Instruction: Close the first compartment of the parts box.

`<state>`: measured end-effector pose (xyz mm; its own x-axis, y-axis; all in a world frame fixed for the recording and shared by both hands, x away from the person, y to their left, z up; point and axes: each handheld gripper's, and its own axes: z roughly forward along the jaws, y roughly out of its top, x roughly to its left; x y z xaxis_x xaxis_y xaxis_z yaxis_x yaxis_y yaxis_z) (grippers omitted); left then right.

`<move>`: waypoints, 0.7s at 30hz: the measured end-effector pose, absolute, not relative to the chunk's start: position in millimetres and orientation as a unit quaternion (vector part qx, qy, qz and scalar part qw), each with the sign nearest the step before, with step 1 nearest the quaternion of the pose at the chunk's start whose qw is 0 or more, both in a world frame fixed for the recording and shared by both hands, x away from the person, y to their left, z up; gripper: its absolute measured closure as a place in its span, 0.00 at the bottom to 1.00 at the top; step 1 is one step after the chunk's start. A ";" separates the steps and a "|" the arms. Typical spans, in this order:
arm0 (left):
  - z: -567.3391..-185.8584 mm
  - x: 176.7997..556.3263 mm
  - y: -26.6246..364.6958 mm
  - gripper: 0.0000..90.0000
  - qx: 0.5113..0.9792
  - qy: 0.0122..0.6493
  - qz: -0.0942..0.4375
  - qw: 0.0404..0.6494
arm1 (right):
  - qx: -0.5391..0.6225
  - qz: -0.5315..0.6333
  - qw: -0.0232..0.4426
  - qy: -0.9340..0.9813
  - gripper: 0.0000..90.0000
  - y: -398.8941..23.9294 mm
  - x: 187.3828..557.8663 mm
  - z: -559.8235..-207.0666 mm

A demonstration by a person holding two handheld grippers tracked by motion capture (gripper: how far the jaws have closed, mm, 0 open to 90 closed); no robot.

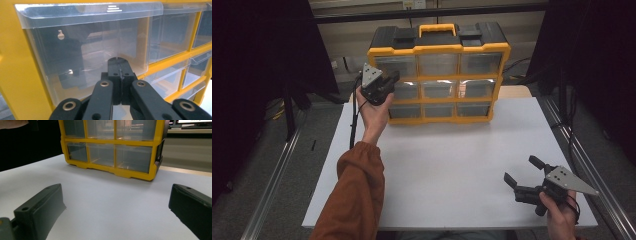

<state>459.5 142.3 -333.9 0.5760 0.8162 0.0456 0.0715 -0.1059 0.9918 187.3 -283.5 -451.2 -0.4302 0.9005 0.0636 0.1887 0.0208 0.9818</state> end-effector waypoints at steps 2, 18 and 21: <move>-333.9 461.4 143.1 1.00 0.672 0.330 0.323 0.579 | 0.426 0.555 0.321 0.638 0.00 -284.0 187.2 -451.3; -333.3 471.8 143.1 0.99 0.677 0.333 0.336 0.564 | 0.427 0.554 0.321 0.638 0.00 -283.6 186.9 -451.3; -333.5 471.2 142.8 0.98 0.677 0.335 0.336 0.563 | 0.428 0.554 0.320 0.638 0.00 -283.5 187.2 -451.4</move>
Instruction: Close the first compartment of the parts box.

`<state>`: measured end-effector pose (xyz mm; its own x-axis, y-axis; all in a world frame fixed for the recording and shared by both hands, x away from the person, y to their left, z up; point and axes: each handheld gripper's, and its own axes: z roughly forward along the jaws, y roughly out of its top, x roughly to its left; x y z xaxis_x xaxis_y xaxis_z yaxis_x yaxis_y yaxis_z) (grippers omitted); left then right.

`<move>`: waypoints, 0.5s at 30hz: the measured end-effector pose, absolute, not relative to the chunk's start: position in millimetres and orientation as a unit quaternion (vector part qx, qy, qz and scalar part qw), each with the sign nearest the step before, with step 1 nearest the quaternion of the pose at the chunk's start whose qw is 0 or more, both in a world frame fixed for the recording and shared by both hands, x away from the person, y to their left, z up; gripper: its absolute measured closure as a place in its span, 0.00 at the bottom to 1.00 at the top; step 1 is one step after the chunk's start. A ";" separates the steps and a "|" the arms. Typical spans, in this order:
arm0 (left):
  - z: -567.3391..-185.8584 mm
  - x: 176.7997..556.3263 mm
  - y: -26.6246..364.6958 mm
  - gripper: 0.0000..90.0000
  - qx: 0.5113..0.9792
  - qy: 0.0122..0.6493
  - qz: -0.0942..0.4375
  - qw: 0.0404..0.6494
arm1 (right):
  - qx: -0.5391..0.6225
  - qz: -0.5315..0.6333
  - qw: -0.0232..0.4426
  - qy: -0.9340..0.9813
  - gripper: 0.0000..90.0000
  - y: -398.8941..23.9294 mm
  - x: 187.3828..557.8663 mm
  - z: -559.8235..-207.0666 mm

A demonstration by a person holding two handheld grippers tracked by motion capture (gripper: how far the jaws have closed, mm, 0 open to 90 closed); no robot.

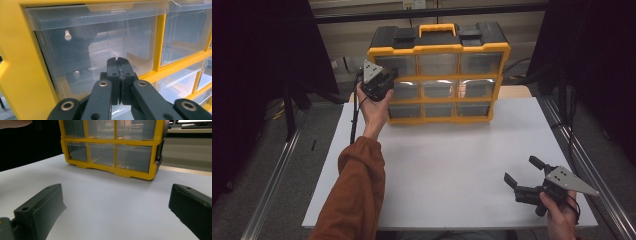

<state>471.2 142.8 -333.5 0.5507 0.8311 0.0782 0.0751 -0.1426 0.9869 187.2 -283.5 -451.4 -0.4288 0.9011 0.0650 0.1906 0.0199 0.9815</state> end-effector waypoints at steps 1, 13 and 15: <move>-333.9 470.8 142.0 0.97 0.675 0.335 0.337 0.565 | 0.428 0.554 0.320 0.638 0.00 -283.3 187.3 -451.4; -334.6 450.7 143.9 0.65 0.682 0.337 0.341 0.552 | 0.430 0.552 0.319 0.639 0.00 -283.2 186.9 -451.6; -337.5 445.0 144.3 0.52 0.674 0.344 0.348 0.554 | 0.430 0.552 0.319 0.639 0.00 -282.4 187.2 -451.7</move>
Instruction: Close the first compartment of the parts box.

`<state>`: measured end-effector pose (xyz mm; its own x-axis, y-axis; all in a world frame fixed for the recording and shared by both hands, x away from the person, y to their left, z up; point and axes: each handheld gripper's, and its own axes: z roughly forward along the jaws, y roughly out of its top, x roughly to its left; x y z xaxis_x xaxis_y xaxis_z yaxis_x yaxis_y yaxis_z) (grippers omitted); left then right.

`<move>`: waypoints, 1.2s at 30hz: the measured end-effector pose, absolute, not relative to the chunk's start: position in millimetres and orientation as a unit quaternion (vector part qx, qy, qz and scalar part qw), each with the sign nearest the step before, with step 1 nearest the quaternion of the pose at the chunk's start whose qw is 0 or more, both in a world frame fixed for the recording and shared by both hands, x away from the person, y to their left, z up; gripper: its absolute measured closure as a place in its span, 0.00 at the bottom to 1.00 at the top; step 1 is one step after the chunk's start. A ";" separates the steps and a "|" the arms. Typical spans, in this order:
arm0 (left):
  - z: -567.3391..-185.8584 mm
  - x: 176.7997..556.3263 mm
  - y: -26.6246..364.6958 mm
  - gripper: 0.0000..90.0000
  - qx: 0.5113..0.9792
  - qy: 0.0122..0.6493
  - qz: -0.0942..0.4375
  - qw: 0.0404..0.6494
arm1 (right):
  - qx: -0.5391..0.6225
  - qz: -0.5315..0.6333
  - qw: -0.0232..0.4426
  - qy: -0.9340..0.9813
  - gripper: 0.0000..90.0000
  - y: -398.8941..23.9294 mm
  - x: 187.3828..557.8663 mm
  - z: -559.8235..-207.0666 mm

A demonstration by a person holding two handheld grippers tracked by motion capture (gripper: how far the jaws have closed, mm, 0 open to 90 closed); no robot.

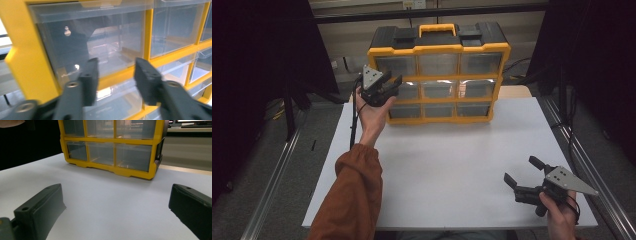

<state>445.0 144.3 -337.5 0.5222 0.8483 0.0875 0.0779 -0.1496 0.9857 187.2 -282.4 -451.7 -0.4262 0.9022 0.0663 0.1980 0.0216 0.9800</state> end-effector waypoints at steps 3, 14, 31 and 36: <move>-342.1 437.9 146.3 0.36 0.659 0.361 0.342 0.564 | 0.429 0.551 0.320 0.640 0.00 -281.6 187.1 -451.3; -360.0 414.2 161.0 0.07 0.660 0.363 0.339 0.564 | 0.432 0.550 0.322 0.638 0.00 -281.2 188.1 -451.7; -399.6 363.6 193.7 0.03 0.665 0.354 0.317 0.576 | 0.431 0.547 0.320 0.642 0.00 -280.5 188.8 -452.0; -415.2 346.2 205.6 0.03 0.668 0.361 0.312 0.570 | 0.433 0.546 0.320 0.641 0.00 -280.7 189.0 -452.2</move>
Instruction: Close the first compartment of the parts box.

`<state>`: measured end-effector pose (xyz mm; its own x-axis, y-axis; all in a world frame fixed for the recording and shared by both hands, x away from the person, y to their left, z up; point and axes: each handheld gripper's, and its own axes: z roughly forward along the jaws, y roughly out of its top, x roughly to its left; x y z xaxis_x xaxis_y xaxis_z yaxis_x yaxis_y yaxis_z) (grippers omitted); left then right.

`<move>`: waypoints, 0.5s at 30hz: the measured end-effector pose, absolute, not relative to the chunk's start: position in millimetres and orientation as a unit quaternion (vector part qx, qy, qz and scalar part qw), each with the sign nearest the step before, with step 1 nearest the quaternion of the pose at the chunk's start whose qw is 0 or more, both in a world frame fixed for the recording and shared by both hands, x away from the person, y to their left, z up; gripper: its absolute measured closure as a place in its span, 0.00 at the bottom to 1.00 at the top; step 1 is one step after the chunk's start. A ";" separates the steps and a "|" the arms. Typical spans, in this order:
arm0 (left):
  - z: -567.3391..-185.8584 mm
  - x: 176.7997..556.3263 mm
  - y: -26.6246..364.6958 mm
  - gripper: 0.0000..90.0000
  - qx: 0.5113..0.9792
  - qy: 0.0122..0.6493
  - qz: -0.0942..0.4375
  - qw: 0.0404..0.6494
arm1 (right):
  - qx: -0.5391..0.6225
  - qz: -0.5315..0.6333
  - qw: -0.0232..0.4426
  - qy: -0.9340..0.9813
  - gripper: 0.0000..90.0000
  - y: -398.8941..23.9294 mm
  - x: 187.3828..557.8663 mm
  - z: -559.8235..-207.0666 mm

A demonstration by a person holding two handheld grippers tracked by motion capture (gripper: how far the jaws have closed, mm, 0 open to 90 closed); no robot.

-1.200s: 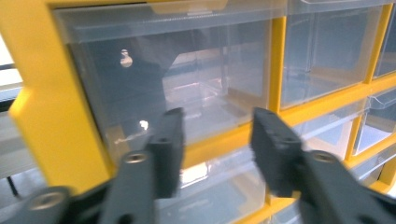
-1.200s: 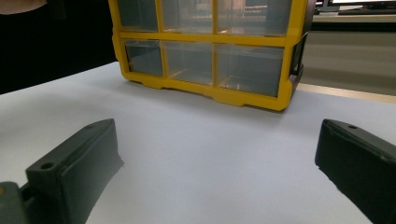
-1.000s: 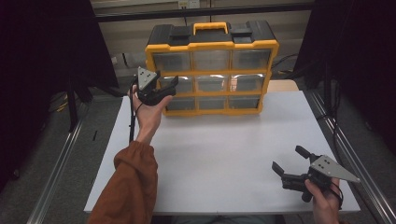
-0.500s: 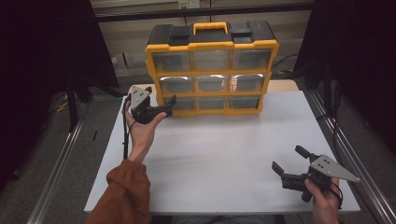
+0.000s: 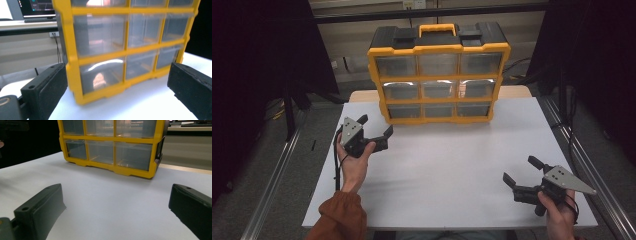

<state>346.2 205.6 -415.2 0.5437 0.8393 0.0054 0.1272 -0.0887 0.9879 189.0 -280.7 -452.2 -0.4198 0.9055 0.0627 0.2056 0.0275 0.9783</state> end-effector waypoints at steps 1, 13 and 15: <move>-418.5 343.2 208.1 0.04 0.665 0.368 0.308 0.573 | 0.433 0.546 0.321 0.641 0.00 -280.7 189.1 -452.3; -425.7 302.4 209.2 0.04 0.686 0.356 0.294 0.562 | 0.433 0.543 0.323 0.643 0.00 -278.7 189.7 -452.4; -427.5 299.5 218.2 0.04 0.675 0.374 0.288 0.568 | 0.433 0.544 0.322 0.643 0.00 -278.6 189.4 -452.2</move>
